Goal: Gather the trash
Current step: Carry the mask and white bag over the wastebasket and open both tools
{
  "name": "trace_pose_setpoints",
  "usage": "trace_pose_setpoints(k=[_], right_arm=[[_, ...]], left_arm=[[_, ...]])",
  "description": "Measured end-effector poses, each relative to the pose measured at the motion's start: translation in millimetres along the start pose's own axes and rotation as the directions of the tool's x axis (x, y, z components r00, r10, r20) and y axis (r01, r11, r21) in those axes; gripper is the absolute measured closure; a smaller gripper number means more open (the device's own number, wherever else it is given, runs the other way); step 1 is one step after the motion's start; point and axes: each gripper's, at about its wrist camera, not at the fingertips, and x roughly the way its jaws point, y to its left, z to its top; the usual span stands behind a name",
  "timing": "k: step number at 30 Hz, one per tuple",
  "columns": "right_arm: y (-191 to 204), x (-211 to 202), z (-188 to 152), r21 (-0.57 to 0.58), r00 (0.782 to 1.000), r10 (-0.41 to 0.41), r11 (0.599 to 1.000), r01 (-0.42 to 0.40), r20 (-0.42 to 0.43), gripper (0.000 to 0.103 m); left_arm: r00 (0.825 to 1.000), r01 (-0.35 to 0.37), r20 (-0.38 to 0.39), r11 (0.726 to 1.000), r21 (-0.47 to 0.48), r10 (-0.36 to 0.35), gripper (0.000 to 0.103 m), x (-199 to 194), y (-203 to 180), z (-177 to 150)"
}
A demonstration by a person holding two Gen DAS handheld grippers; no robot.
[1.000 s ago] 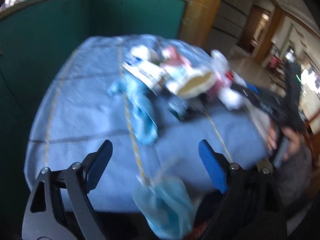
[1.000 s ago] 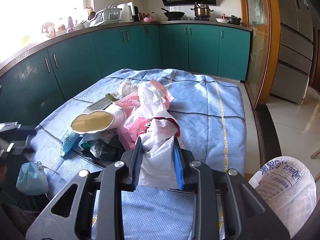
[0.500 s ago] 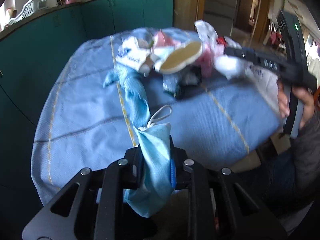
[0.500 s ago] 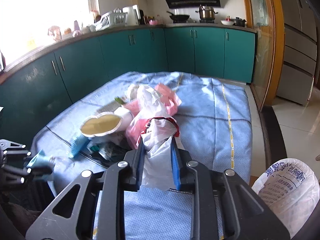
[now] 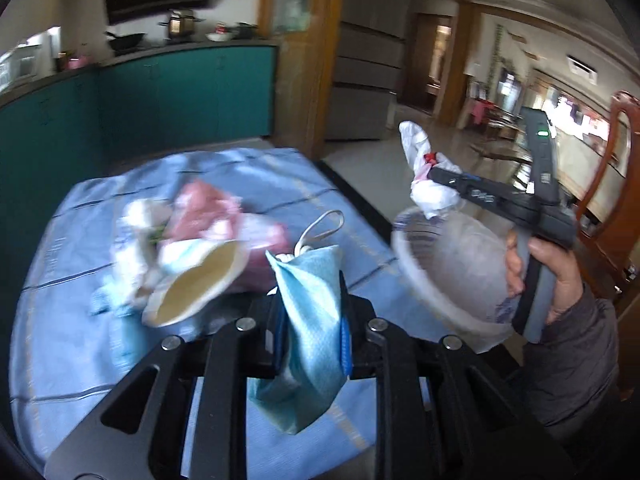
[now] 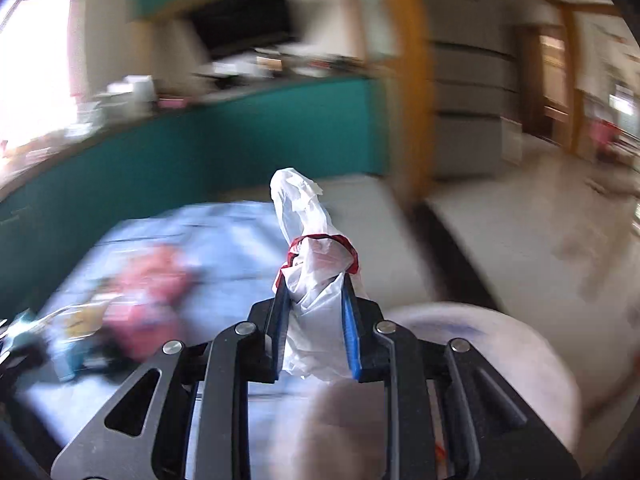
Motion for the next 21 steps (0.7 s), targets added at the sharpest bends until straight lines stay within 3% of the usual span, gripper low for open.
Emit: trace_pose_setpoints(k=[2,4,6,8,10,12,14,17,20,21], right_arm=[[-23.8,14.1,-14.2,0.043,0.989,-0.093,0.994,0.099,-0.114,0.078],[-42.1,24.3,-29.4,0.089,0.971,-0.112,0.987,0.133,-0.21,0.077],[-56.6,25.9,-37.7,0.126,0.959,-0.136,0.977,0.171,-0.25,0.072],[-68.4,17.2,-37.0,0.161,0.961,-0.161,0.967,0.199,-0.226,0.057],[-84.2,-2.2,-33.6,0.255,0.973,-0.18,0.943,0.211,-0.142,0.043],[-93.4,-19.7,-31.6,0.336,0.98,-0.19,0.921,0.198,-0.058,0.039],[-100.6,-28.4,-25.1,0.37,0.978,-0.21,0.908,0.196,-0.002,0.037],[-101.1,-34.6,-18.9,0.38,0.975,-0.214,0.908,0.178,0.056,0.033],[-92.4,-33.5,-13.3,0.338,0.982,-0.172,0.931,0.138,0.073,0.029],[-84.6,-29.3,-11.8,0.313,0.986,-0.149,0.942,0.12,0.07,0.029]], left_arm=[[0.998,0.062,-0.022,0.998,0.016,-0.062,0.081,24.1,-22.4,6.3],[0.991,0.118,-0.06,0.992,0.033,-0.116,0.081,54.2,-46.1,13.3],[0.979,0.184,-0.099,0.982,0.049,-0.179,0.08,83.3,-71.1,19.8],[0.968,0.226,-0.129,0.971,0.078,-0.215,0.079,105.0,-96.2,22.5],[0.952,0.276,-0.161,0.958,0.077,-0.261,0.076,123.3,-114.5,22.2],[0.939,0.311,-0.176,0.949,0.059,-0.297,0.066,133.8,-123.6,21.6],[0.936,0.318,-0.175,0.947,0.045,-0.306,0.044,140.8,-129.3,20.9],[0.946,0.298,-0.146,0.954,0.039,-0.29,0.026,138.7,-124.2,21.1],[0.969,0.229,-0.113,0.972,0.052,-0.222,0.02,132.1,-110.4,22.2],[0.982,0.174,-0.088,0.983,0.051,-0.169,0.02,124.8,-101.7,22.0]])
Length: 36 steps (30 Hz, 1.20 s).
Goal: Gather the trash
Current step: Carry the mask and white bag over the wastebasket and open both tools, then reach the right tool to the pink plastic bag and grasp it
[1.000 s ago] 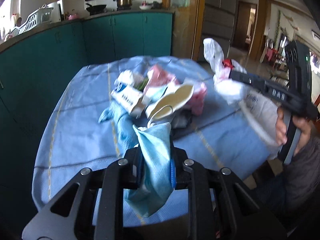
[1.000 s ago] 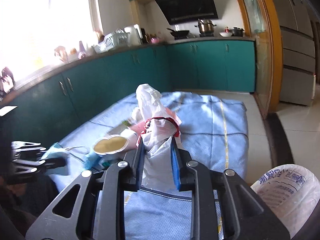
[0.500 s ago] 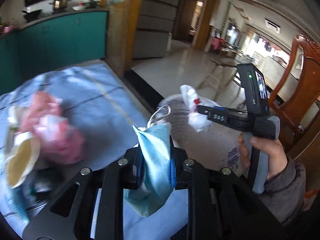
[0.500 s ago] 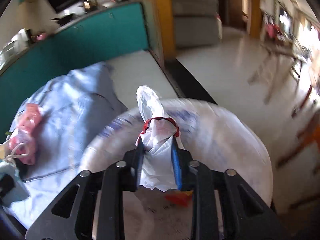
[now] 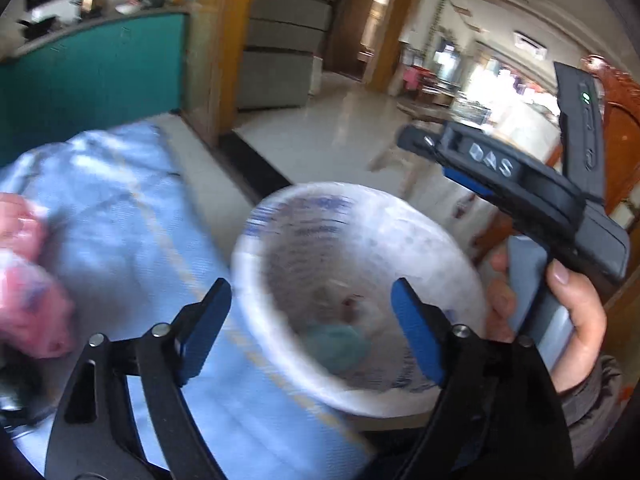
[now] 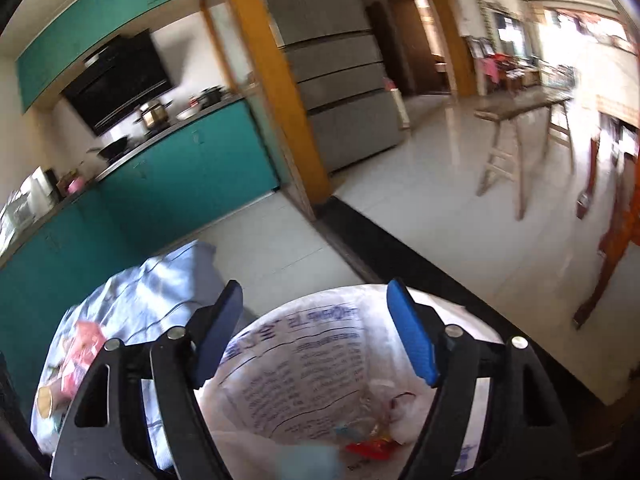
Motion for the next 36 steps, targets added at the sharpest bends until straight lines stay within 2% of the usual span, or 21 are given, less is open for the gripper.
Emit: trace_pose_setpoints(k=[2,3,5,6,10,11,14,19,24,26,31,34,36], right_arm=[[21.2,6.8,-5.6,-0.058,0.998,0.049,0.997,-0.051,-0.03,0.029],[32.8,9.5,-8.8,-0.084,0.996,0.078,0.993,-0.081,-0.048,0.029],[56.0,17.4,-13.4,-0.128,0.988,0.127,0.982,-0.139,-0.091,0.029],[72.2,21.0,-18.8,-0.157,0.981,0.153,0.973,-0.171,-0.118,0.029],[141.0,29.7,-43.6,-0.294,0.951,0.228,0.913,-0.284,-0.21,0.029],[159.4,31.2,-51.8,-0.318,0.936,0.26,0.89,-0.328,-0.238,0.029],[199.2,33.4,-68.9,-0.354,0.897,0.327,0.835,-0.421,-0.296,0.029],[256.4,32.7,-91.3,-0.394,0.859,0.38,0.771,-0.5,-0.344,0.029],[284.7,44.8,-107.0,-0.408,0.843,0.37,0.752,-0.518,-0.39,0.029],[291.0,48.5,-111.0,-0.412,0.836,0.364,0.744,-0.526,-0.411,0.029],[295.1,52.0,-115.4,-0.421,0.824,0.368,0.725,-0.545,-0.431,0.03],[287.7,52.9,-111.6,-0.402,0.813,0.382,0.726,-0.558,-0.439,0.051],[282.5,53.6,-108.5,-0.38,0.805,0.391,0.731,-0.566,-0.447,0.056]], left_arm=[[0.995,-0.09,0.044,0.996,-0.024,0.091,0.017,-20.5,14.8,-3.5],[0.984,-0.156,0.076,0.987,-0.048,0.159,0.017,-35.0,26.9,-6.3],[0.956,-0.257,0.119,0.961,-0.102,0.268,0.016,-61.0,48.9,-12.7],[0.932,-0.318,0.134,0.938,-0.142,0.336,0.016,-79.3,65.8,-17.9],[0.873,-0.444,0.112,0.868,-0.224,0.475,0.013,-128.0,113.6,-32.1],[0.862,-0.464,0.101,0.854,-0.238,0.496,0.013,-139.9,124.7,-36.6],[0.817,-0.537,0.04,0.783,-0.314,0.576,0.013,-171.7,163.6,-56.8],[0.797,-0.565,-0.046,0.718,-0.406,0.602,0.013,-204.4,200.3,-88.6],[0.773,-0.592,-0.077,0.672,-0.445,0.63,0.012,-224.7,214.4,-101.9],[0.773,-0.589,-0.08,0.664,-0.459,0.63,0.011,-228.4,218.1,-105.4],[0.778,-0.587,-0.091,0.668,-0.457,0.622,0.011,-217.9,220.3,-104.5],[0.789,-0.577,-0.099,0.675,-0.459,0.607,0.011,-211.7,218.5,-105.0],[0.794,-0.574,-0.105,0.681,-0.454,0.599,0.011,-208.1,216.6,-104.6]])
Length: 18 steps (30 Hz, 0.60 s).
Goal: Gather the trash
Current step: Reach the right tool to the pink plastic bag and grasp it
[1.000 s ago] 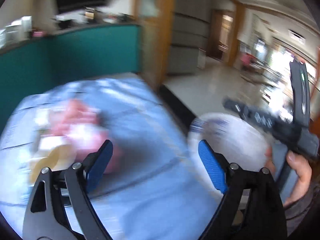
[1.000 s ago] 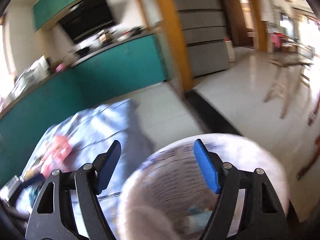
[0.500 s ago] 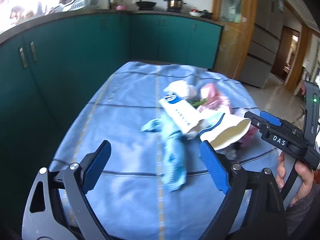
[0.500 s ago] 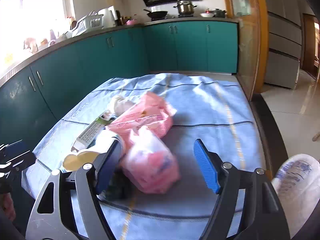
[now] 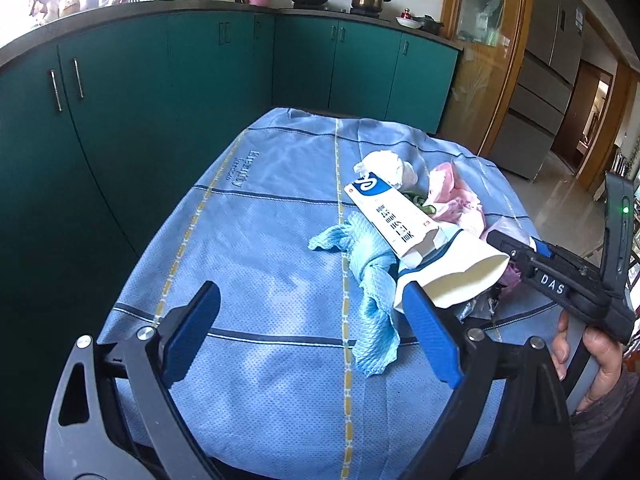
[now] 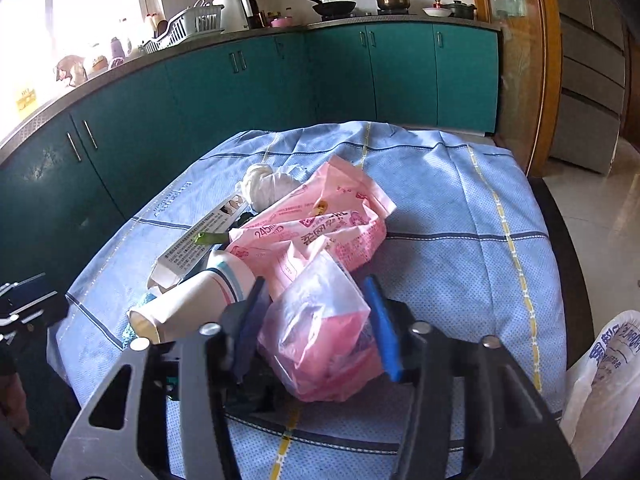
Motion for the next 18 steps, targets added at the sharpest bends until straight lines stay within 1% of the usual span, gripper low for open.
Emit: trace_pose_setpoints(k=[2,5,7,12,18], right_arm=[[-4.2,-4.7,-0.3,0.006,1.0,0.006,1.0,-0.006,0.007,0.058],[-5.2,-12.4,1.0,0.004,1.0,0.022,1.0,-0.022,0.021,0.059],[-5.3,-16.0,1.8,-0.002,0.999,0.016,1.0,-0.016,0.029,0.059],[-7.7,-21.8,0.3,-0.016,0.999,-0.019,1.0,0.02,0.036,0.059],[-9.2,-19.4,-4.2,-0.038,0.995,-0.094,0.995,0.095,0.021,0.059]], left_arm=[[1.0,0.0,-0.006,1.0,0.008,0.0,0.011,0.7,-3.4,-1.5],[1.0,-0.003,-0.016,1.0,0.02,0.003,0.011,3.4,-7.0,-4.0],[1.0,-0.005,-0.021,1.0,0.016,0.006,0.011,4.3,-7.4,-5.0],[0.999,-0.008,-0.034,1.0,0.002,0.008,0.011,8.4,-6.1,-7.1],[0.998,-0.017,-0.063,1.0,-0.003,0.016,0.011,17.9,-5.5,-12.7]])
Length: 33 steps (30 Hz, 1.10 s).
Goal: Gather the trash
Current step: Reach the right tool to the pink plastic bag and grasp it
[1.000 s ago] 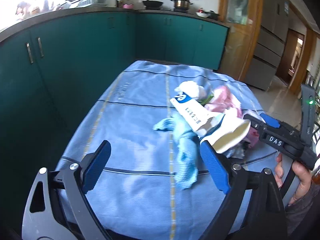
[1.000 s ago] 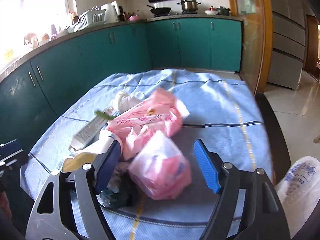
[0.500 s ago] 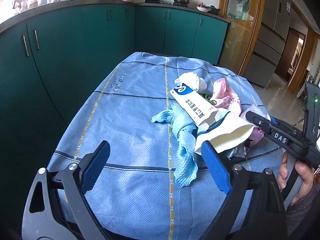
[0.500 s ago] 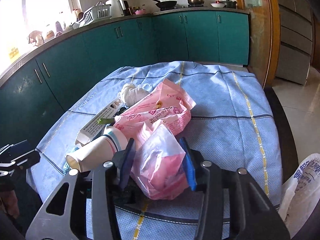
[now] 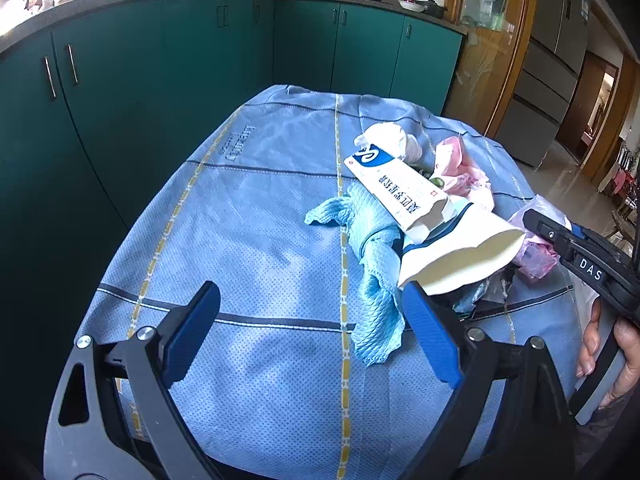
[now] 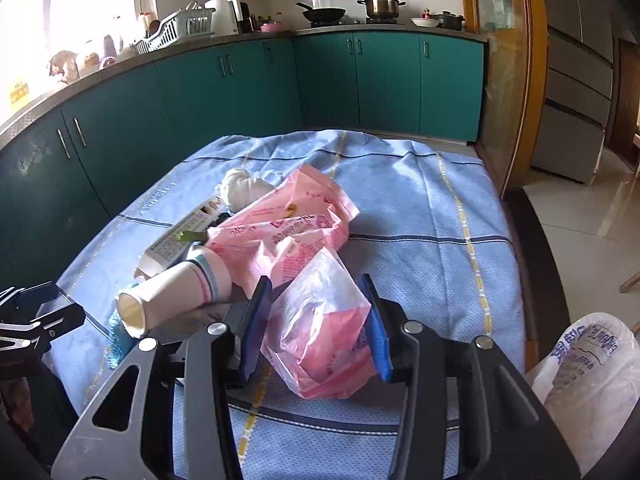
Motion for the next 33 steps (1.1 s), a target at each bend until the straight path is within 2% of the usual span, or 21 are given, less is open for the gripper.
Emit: trace_pose_setpoints(k=[6,8,11,20,21,23,26,33], right_arm=[[2.5,7.1,-2.2,-0.01,1.0,-0.015,1.0,0.015,-0.018,0.056],[4.4,10.4,-2.1,-0.014,1.0,-0.02,1.0,0.019,-0.022,0.044],[7.0,16.9,-2.0,-0.013,0.999,-0.016,1.0,0.015,-0.032,0.038],[9.3,19.6,-3.1,-0.02,0.999,0.007,1.0,-0.007,-0.04,0.039],[8.7,19.3,-3.2,-0.018,0.999,0.007,1.0,-0.008,-0.039,0.041],[8.3,18.8,-2.6,-0.017,0.999,0.015,1.0,-0.016,-0.04,0.054],[6.8,16.7,-2.6,-0.016,0.999,0.023,1.0,-0.024,-0.037,0.058],[3.3,4.8,-0.6,-0.011,1.0,0.025,1.0,-0.025,-0.009,0.059]], left_arm=[[0.999,0.007,-0.041,1.0,-0.026,-0.008,0.011,10.6,4.6,-5.5],[0.999,0.005,-0.041,1.0,-0.026,-0.006,0.011,10.9,5.2,-6.0],[0.999,0.003,-0.041,1.0,-0.023,-0.004,0.011,11.0,5.6,-6.4],[0.999,0.005,-0.054,0.999,-0.032,-0.006,0.01,15.9,8.7,-7.5],[0.998,0.005,-0.056,0.999,-0.032,-0.007,0.01,16.3,8.8,-7.7],[0.998,0.005,-0.057,1.0,-0.03,-0.007,0.01,16.7,8.5,-7.8],[0.998,0.004,-0.058,1.0,-0.025,-0.005,0.01,16.6,7.3,-8.8],[0.998,0.003,-0.06,1.0,-0.027,-0.004,0.01,18.1,6.1,-10.3]])
